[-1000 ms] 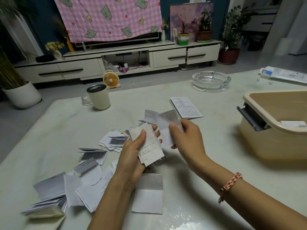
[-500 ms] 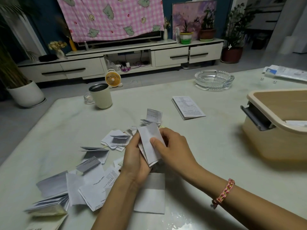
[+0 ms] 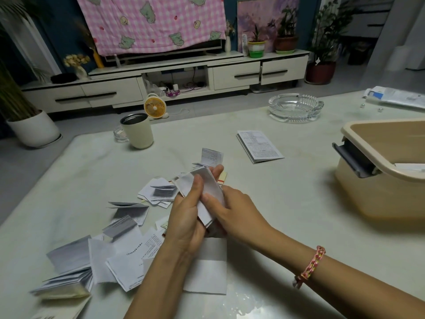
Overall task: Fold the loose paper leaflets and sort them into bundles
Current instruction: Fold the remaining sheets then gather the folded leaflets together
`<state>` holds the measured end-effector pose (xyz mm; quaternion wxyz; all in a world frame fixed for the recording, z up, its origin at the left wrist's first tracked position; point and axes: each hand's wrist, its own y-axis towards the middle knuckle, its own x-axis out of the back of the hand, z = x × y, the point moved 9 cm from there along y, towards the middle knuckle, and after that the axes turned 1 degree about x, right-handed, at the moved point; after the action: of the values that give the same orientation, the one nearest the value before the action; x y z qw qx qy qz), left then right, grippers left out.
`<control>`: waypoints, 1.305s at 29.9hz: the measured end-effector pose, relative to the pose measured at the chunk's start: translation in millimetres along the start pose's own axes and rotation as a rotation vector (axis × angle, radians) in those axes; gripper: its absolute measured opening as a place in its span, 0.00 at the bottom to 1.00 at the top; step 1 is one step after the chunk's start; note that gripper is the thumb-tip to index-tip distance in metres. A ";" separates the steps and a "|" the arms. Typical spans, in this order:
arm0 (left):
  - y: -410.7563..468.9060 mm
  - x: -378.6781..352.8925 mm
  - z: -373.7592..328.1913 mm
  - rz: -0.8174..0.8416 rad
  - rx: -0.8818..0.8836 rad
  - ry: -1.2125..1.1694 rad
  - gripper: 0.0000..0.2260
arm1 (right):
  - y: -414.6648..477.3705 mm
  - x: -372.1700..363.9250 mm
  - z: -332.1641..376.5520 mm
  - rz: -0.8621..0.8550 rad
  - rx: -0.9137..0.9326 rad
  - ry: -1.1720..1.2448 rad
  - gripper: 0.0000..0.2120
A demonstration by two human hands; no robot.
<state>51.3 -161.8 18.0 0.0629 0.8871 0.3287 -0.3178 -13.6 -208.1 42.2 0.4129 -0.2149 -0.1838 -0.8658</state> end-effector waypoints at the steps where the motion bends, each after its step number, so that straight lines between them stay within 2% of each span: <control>1: 0.7 0.6 -1.0 -0.003 -0.018 0.000 0.19 | -0.7 1.1 4.8 -0.010 0.040 -0.003 0.12; 3: -0.1 -1.5 -0.5 0.015 -0.007 -0.044 0.15 | -2.9 5.3 11.3 -0.066 0.099 0.025 0.18; 5: 0.0 -1.3 1.1 0.020 0.026 -0.081 0.21 | -2.2 6.9 14.0 -0.096 0.127 0.048 0.21; 6: 0.8 0.2 1.4 0.012 0.039 -0.075 0.24 | -0.4 4.8 15.7 -0.068 0.133 0.041 0.21; 8: 1.8 -0.4 -2.3 0.008 0.054 -0.084 0.26 | 3.2 -4.7 17.7 0.103 0.102 0.086 0.17; 10: 6.0 4.5 -16.8 -0.019 -0.014 -0.184 0.20 | 8.8 -2.7 14.5 0.190 0.038 0.208 0.11; 12: 9.7 14.8 -34.5 -0.049 -0.120 -0.239 0.12 | 19.4 20.9 2.1 0.051 -0.020 0.256 0.06; 14: 10.3 20.9 -40.3 -0.060 -0.145 -0.215 0.09 | 24.8 43.2 -13.1 -0.103 -0.037 0.086 0.04; 16: 9.2 25.9 -38.0 -0.065 -0.124 -0.197 0.09 | 25.9 41.2 -22.9 -0.091 -0.015 -0.229 0.04; 17: 8.6 25.7 -37.0 -0.059 -0.110 -0.191 0.09 | 24.6 35.1 -28.6 -0.050 -0.016 -0.332 0.08; 19: 8.0 26.8 -37.8 -0.051 -0.098 -0.174 0.10 | 22.4 21.1 -36.7 0.020 -0.065 -0.360 0.16; 21: 8.0 27.4 -37.2 -0.046 -0.084 -0.167 0.10 | 20.0 10.8 -39.0 0.035 -0.091 -0.364 0.19; 25: 4.6 21.8 -32.9 -0.030 -0.044 -0.136 0.11 | 18.8 0.2 -54.5 0.080 -0.214 -0.584 0.31; 27: 2.5 18.5 -30.4 -0.022 -0.020 -0.117 0.13 | 20.2 -1.4 -63.8 0.114 -0.313 -0.538 0.31; 31: 0.2 15.5 -25.8 -0.003 0.018 -0.130 0.23 | 22.8 1.6 -69.3 0.096 -0.311 -0.397 0.16; 33: 0.8 14.7 -24.7 -0.008 0.020 -0.136 0.21 | 23.4 9.1 -69.4 0.031 -0.277 -0.332 0.10; 36: 2.4 17.5 -24.0 -0.044 -0.023 -0.102 0.12 | 24.1 32.4 -64.4 -0.121 -0.281 -0.101 0.17; 39: 2.6 20.0 -25.9 -0.074 -0.085 -0.069 0.09 | 20.0 55.0 -27.7 -0.227 -0.177 0.246 0.17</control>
<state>78.0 -144.6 26.2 0.0998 0.8595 0.3720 -0.3359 -35.0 -268.6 50.6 0.3113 -0.1208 -0.0782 -0.9393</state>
